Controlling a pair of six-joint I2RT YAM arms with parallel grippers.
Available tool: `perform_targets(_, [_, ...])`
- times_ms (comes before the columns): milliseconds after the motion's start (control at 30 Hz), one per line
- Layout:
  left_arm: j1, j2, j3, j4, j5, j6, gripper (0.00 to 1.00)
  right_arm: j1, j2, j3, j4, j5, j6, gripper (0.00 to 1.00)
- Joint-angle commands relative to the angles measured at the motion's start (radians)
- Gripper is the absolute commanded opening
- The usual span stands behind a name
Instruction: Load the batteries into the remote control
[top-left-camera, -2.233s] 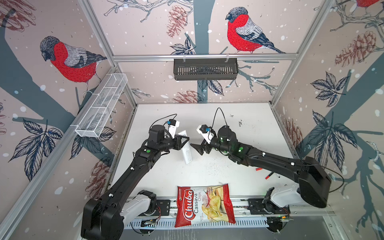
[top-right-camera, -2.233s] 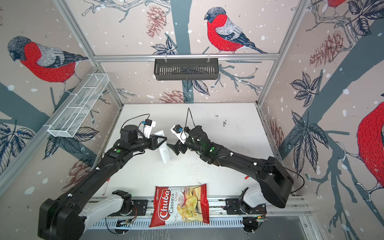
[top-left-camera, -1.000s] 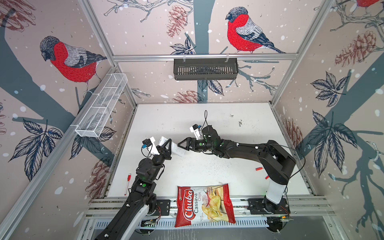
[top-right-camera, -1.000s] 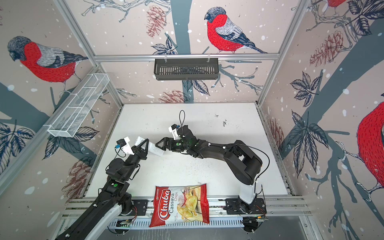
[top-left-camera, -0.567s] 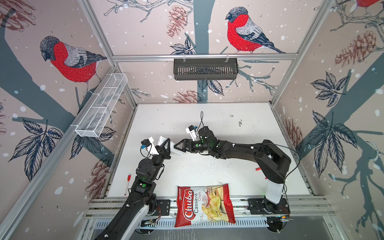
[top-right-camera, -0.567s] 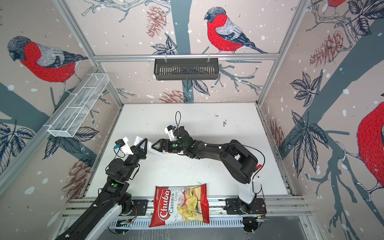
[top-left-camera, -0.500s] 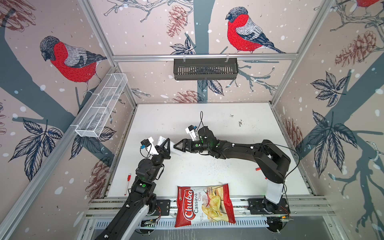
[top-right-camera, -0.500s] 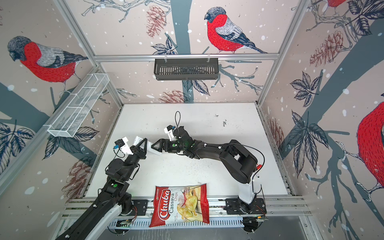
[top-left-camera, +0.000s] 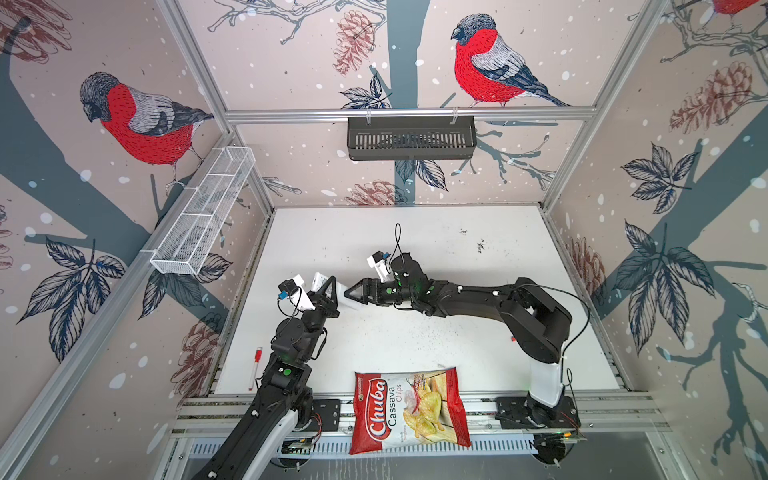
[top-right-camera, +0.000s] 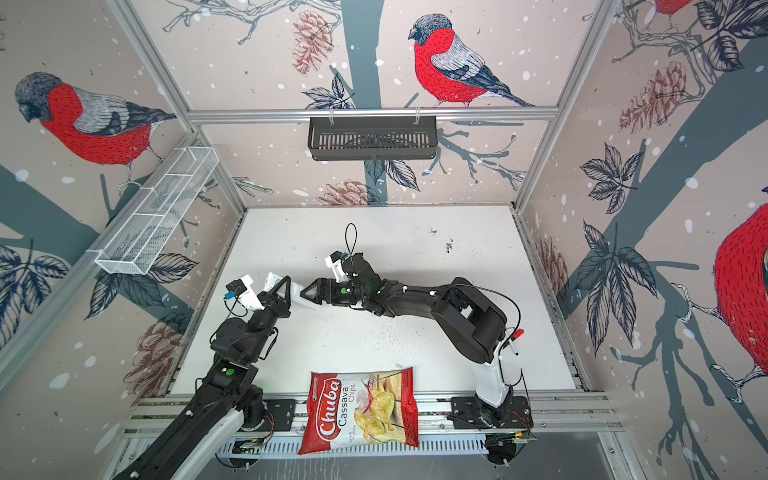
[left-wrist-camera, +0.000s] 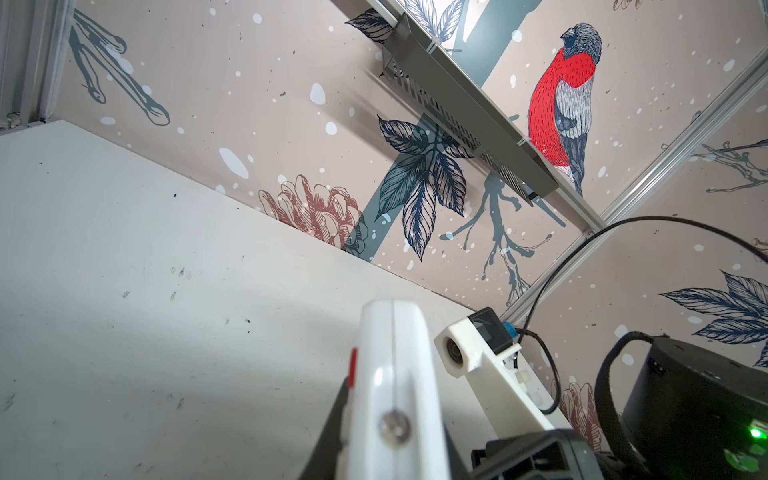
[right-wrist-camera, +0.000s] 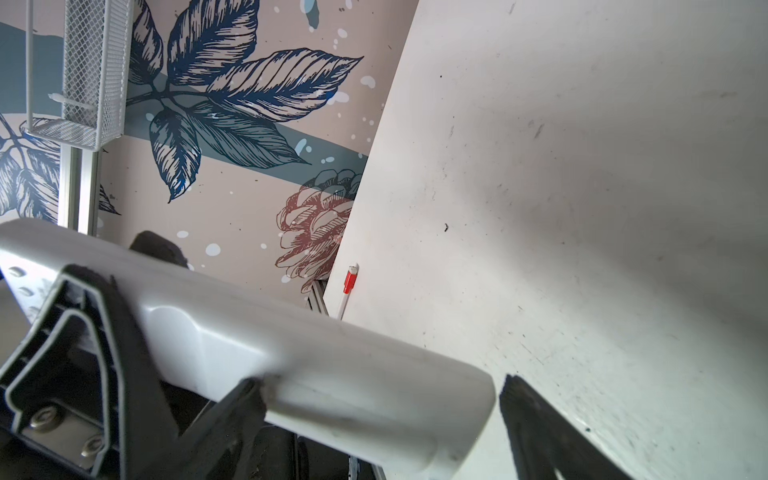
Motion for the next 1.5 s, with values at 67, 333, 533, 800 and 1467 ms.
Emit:
perform_targets(67, [0.000,-0.012,-0.001,0.099,0.061,-0.018,0.00,0.006,0.017,0.009,-0.063,0.051,-0.012,0.91])
perform_targets(333, [0.000,-0.018,-0.001,0.103,0.064,-0.012,0.00,-0.006,0.025,0.013,-0.125,0.093,-0.032,0.91])
perform_targets(533, [0.000,-0.017,-0.002,0.106,0.051,-0.001,0.00,-0.005,0.024,0.000,-0.130,0.089,-0.035,0.91])
perform_targets(800, [-0.001,-0.010,0.004,0.095,0.038,0.012,0.00,-0.022,-0.001,-0.043,-0.111,0.091,-0.033,0.90])
perform_targets(1467, [-0.001,-0.004,0.009,0.080,0.029,0.016,0.00,-0.019,-0.068,-0.073,0.009,0.035,-0.036,0.94])
